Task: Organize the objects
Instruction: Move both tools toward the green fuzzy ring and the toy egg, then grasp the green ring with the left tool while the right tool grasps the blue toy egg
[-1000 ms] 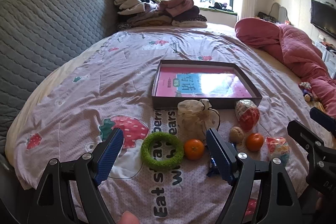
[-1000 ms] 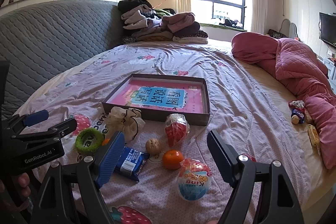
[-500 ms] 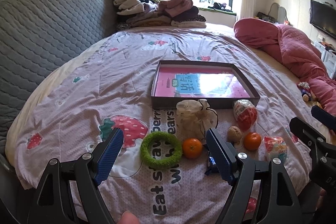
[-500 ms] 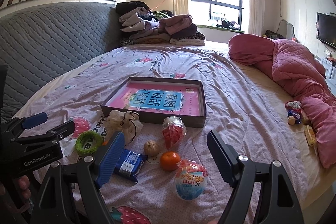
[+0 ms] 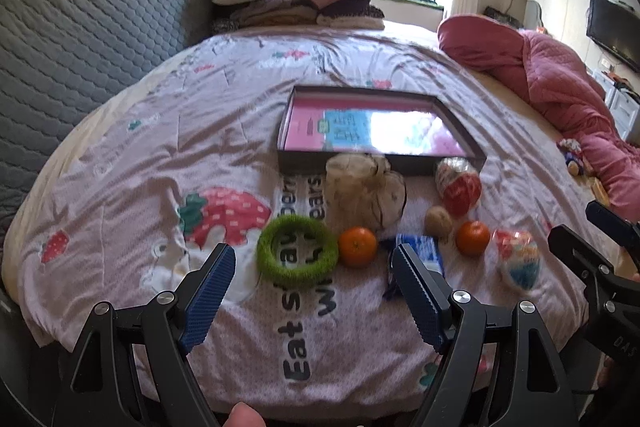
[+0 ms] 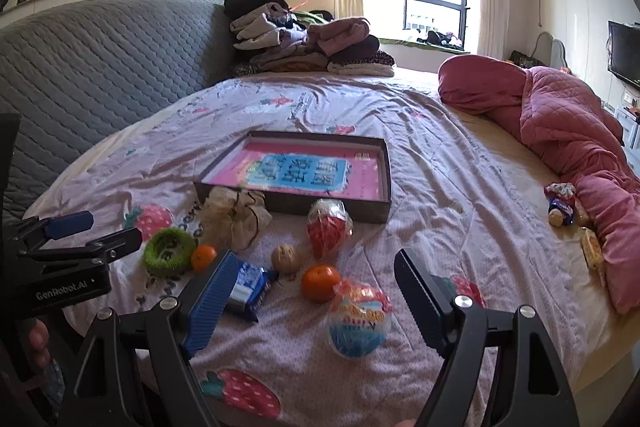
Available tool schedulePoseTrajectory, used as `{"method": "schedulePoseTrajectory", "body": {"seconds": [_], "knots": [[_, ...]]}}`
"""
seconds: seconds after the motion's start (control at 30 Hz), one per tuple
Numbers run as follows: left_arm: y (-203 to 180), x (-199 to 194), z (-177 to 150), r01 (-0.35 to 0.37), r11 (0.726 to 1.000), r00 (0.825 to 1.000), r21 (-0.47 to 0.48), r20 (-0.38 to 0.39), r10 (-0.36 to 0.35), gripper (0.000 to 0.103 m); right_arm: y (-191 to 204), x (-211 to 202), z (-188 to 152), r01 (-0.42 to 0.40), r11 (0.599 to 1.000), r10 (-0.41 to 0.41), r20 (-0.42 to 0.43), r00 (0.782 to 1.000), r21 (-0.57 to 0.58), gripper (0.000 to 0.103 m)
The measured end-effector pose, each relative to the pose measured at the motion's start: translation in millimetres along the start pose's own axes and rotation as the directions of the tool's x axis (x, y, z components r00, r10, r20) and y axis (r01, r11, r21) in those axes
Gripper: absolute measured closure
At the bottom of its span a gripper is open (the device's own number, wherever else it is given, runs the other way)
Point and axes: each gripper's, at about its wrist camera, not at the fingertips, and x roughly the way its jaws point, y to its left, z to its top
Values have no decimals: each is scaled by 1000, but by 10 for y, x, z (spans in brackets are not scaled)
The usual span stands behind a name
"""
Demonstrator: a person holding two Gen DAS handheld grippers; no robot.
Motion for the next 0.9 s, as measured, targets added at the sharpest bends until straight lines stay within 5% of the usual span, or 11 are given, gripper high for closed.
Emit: {"method": "schedulePoseTrajectory", "body": {"seconds": [0.9], "knots": [[39,208,-374,-27,999,995,43,-95,31,21,-205,161,-437,-5,1000,9,-117,993,29,23]]}}
